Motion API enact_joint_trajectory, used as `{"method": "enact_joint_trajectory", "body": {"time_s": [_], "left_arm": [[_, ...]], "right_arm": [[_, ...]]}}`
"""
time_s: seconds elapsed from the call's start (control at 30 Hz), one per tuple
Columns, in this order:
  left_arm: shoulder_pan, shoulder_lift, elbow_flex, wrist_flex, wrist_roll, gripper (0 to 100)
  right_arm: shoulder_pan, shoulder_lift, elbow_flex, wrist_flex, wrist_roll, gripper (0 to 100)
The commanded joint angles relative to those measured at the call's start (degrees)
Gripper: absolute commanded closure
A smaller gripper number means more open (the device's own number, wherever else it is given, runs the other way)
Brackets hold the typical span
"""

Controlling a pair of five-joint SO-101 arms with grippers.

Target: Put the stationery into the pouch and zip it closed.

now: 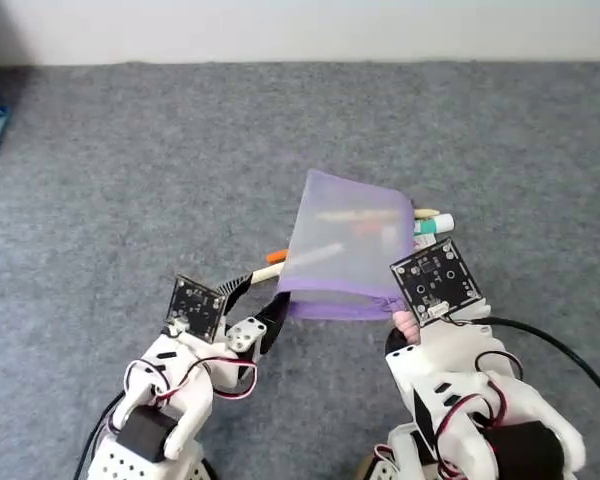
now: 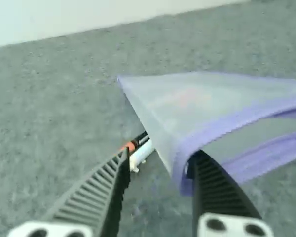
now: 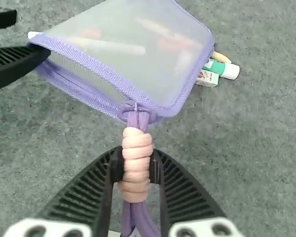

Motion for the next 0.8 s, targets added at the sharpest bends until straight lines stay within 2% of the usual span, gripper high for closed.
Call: {"method": "enact_joint_trajectory", "body": {"time_s": [0.0, 0.2, 0.4, 0.57, 0.63, 0.77], "left_arm": [[1.23, -0.18, -0.57, -1.49, -0.35, 85], [7.91, -0.26, -0.57, -2.90, -0.44, 92], [8.00, -0.18, -0.40, -4.75, -0.35, 93], [6.51, -0.18, -0.40, -3.16, -0.44, 92], [5.71, -0.18, -1.10, -1.49, -0.44, 92], [5.98, -0.18, -4.97, 6.86, -0.26, 92]], "right_arm": [[0.40, -0.75, -0.44, 2.15, 0.62, 99.1], [-0.75, -0.75, -0.79, 2.15, 0.62, 99.1], [-8.75, -0.84, -0.88, 2.15, 0.18, 99.1], [-10.07, -0.84, -0.79, 2.15, 0.18, 99.1], [-10.07, -0.75, -0.79, 2.15, 0.18, 99.1], [-10.07, -0.75, -0.53, 2.15, 0.18, 99.1]]}}
